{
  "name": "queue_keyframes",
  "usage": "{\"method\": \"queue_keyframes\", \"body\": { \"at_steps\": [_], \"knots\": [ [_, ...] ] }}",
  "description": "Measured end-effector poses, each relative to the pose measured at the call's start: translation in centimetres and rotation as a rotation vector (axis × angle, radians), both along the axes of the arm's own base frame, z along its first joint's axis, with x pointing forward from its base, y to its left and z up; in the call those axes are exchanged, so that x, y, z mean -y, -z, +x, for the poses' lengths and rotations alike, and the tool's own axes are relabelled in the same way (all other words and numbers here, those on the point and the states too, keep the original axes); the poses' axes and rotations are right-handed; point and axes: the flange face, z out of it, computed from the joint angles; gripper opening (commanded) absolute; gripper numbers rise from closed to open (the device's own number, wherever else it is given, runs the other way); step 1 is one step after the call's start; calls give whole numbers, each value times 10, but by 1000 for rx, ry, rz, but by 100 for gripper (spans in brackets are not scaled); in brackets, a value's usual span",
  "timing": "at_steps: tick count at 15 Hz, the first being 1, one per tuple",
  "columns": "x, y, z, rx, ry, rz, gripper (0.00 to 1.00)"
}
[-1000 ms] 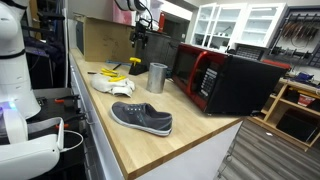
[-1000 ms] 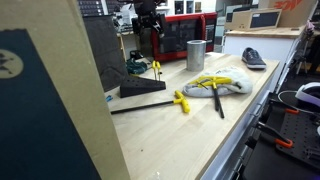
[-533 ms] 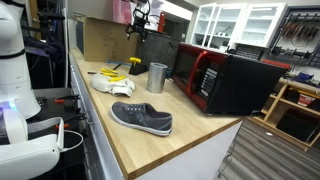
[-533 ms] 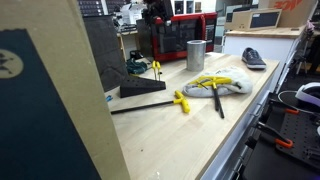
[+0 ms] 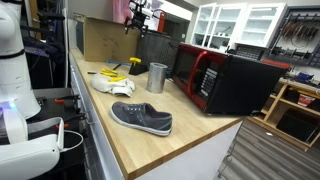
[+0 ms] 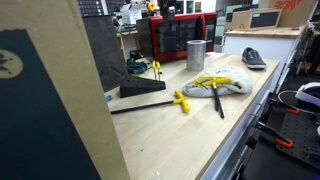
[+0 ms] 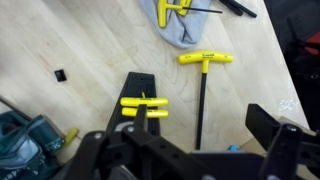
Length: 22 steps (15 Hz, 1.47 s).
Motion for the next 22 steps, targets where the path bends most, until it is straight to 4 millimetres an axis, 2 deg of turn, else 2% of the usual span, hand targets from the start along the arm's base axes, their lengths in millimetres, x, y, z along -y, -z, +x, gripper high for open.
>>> {"method": "queue_keyframes", "body": {
  "at_steps": [4,8,10,14,22],
  "knots": [
    [21,3,0,-34,208,-9,100],
    [58,9,18,-46,380,-16,100],
    [69,13,23,-50,392,-13,100],
    [57,14,21,-52,374,-14,100],
    [58,14,21,-52,375,-14,100]
  ]
}}
